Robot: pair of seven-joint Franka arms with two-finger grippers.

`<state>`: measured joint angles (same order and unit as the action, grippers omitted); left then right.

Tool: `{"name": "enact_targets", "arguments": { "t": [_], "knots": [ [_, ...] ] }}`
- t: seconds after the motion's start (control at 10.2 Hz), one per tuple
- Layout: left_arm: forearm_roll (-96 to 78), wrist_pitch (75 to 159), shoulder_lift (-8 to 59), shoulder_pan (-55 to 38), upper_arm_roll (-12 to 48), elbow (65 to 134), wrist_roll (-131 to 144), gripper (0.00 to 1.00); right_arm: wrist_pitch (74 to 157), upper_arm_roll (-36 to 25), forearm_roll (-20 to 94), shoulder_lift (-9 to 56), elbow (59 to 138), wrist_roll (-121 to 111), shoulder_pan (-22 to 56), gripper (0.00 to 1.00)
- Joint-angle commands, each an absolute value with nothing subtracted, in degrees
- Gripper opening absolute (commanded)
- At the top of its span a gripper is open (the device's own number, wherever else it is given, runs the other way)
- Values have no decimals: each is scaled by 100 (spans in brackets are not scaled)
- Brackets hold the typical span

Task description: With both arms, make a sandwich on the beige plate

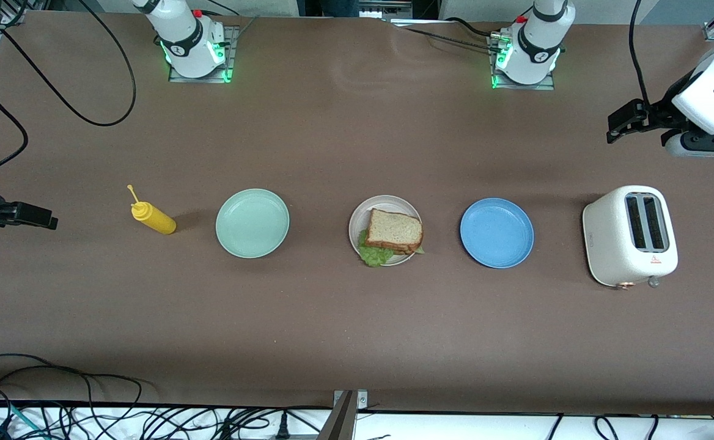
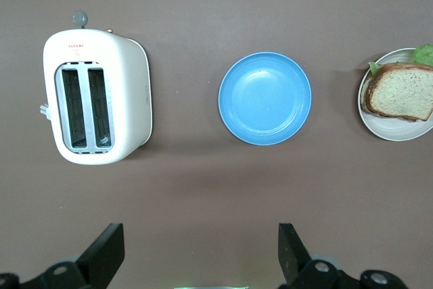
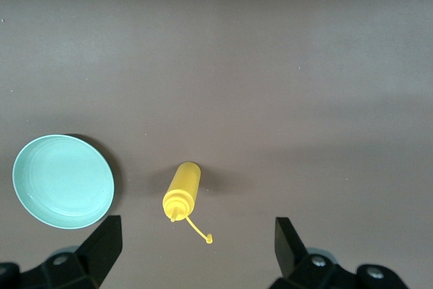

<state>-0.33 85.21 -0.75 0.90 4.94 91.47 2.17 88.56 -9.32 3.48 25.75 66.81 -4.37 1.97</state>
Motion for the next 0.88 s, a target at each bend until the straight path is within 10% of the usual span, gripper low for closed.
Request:
{"name": "enact_targets", "arguments": {
  "t": [0.0,0.78],
  "knots": [
    [-70,8376,-18,114,527,8974,308,100,8833,-905,272,2531,6706,-404,193,100],
    [-79,8341,-26,123,475,8974,308,100,8886,-905,237,2540,6706,-431,176,100]
  ]
}}
